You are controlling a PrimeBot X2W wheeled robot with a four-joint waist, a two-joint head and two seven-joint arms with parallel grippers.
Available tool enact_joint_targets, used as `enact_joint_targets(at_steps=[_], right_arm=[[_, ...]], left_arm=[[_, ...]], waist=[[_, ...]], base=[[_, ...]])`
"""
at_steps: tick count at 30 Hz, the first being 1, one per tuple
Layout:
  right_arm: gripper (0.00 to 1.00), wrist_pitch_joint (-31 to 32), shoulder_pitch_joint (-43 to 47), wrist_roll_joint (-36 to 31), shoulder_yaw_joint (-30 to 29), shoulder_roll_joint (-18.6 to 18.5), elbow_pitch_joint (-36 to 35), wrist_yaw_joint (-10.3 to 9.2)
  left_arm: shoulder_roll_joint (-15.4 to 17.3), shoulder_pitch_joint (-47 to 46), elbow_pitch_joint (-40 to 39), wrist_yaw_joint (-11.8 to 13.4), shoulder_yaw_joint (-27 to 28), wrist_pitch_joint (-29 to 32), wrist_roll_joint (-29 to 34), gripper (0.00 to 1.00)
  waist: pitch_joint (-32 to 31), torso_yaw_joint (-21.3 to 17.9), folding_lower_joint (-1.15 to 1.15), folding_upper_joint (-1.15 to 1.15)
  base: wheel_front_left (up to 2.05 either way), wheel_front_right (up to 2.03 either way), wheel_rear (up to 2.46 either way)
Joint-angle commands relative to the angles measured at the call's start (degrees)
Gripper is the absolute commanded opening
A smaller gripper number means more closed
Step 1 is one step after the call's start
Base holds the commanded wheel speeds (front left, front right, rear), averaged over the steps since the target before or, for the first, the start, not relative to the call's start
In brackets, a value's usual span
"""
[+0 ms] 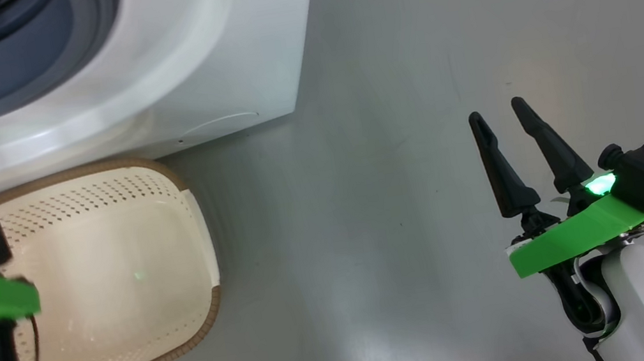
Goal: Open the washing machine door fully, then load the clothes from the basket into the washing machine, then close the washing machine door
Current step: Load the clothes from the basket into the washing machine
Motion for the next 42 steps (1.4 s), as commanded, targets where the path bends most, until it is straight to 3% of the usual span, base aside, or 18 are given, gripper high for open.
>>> enact_joint_targets(at_steps=[1,15,24,42], right_arm=[[1.0,-0.43,1.3,-0.58,0.88,-0.18,-1.45,0.09],[1.0,-0.43,2.59,-0.15,1.05,-1.26,-1.15,0.09],[1.0,-0.43,3.11,-0.05,1.2,-1.33,-1.22,0.09],[1.0,-0.43,1.25,-0.12,1.73,-0.51,-1.23,0.09]], left_arm=[[1.81,2.28,-2.45,-0.09,2.21,-0.3,0.41,1.0],[-3.51,21.13,-16.59,-0.09,10.28,-0.3,1.4,1.0],[-5.11,23.41,-18.38,-0.09,11.08,-0.3,0.94,1.0],[2.06,5.64,-5.66,-0.09,9.15,-0.3,-3.06,1.0]], waist=[[-0.51,0.4,0.0,0.0],[-2.56,0.14,0.0,0.0],[-2.59,0.25,0.0,0.0],[0.02,-0.53,0.0,0.0]], base=[[0.0,0.0,0.0],[0.0,0.0,0.0],[0.0,0.0,0.0],[0.0,0.0,0.0]])
